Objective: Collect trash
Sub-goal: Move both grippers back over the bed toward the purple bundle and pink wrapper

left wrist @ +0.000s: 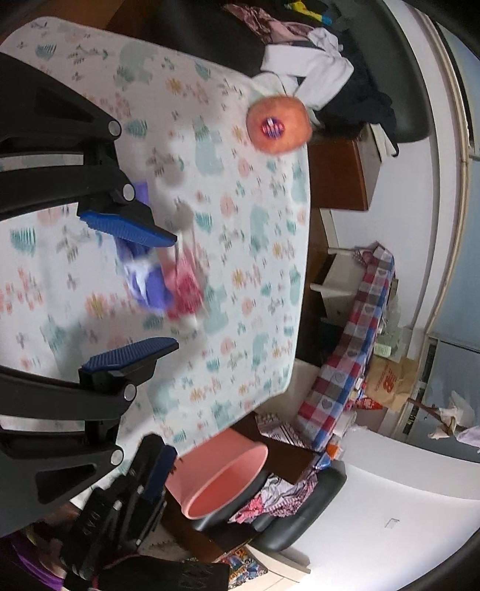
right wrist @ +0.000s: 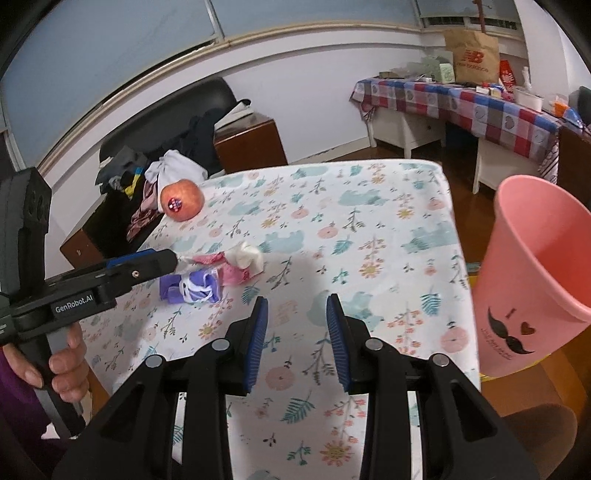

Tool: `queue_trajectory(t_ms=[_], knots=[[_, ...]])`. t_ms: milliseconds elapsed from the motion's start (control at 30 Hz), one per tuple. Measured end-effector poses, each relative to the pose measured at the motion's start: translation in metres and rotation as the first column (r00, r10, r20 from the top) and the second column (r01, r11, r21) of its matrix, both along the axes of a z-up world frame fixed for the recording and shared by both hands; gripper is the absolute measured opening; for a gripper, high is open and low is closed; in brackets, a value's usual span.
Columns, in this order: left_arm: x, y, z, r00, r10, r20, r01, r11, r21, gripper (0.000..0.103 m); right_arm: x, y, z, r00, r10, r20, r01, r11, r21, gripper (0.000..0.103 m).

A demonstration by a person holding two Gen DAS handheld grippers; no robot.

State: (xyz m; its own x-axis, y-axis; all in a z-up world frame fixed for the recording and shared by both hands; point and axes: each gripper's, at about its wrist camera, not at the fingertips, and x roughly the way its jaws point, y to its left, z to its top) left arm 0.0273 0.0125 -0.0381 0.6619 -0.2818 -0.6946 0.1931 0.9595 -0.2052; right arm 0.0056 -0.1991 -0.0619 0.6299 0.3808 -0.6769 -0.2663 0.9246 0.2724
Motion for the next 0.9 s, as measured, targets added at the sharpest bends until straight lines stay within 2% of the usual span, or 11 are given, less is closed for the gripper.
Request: queue_trajectory(t_ms=[300, 500, 667, 800, 900], knots=[[-0.004, 0.039, -0.026, 0.999, -0.004, -0.039, 0.006, 0.999, 0.050, 0.053, 0.008, 0.008, -0.010, 0.999, 0.021, -0.039, -0.020, 1.000, 0.014, 0.034], [0.008, 0.046, -0.038, 0.997, -0.055, -0.061, 0.059, 0.997, 0.054, 0.056, 0.011, 0.012, -0.014, 0.998, 0.023, -0.057, -0.023, 1.000, 0.007, 0.034], [0.025, 0.059, -0.046, 0.990, -0.118, -0.082, 0.113, 0.992, -0.061, 0.064, 0.012, 0.011, -0.018, 0.997, 0.009, -0.071, -0.009, 1.000, 0.004, 0.034], [0.035, 0.065, -0.052, 0.983, -0.144, -0.117, 0.124, 0.978, -0.168, 0.062, 0.015, 0.011, -0.020, 0.997, 0.005, -0.083, -0.005, 1.000, 0.007, 0.034], [0.032, 0.062, -0.053, 0.976, -0.181, -0.125, 0.155, 0.968, -0.197, 0.059, 0.016, 0.012, -0.021, 0.996, 0.006, -0.087, -0.006, 1.000, 0.004, 0.034]])
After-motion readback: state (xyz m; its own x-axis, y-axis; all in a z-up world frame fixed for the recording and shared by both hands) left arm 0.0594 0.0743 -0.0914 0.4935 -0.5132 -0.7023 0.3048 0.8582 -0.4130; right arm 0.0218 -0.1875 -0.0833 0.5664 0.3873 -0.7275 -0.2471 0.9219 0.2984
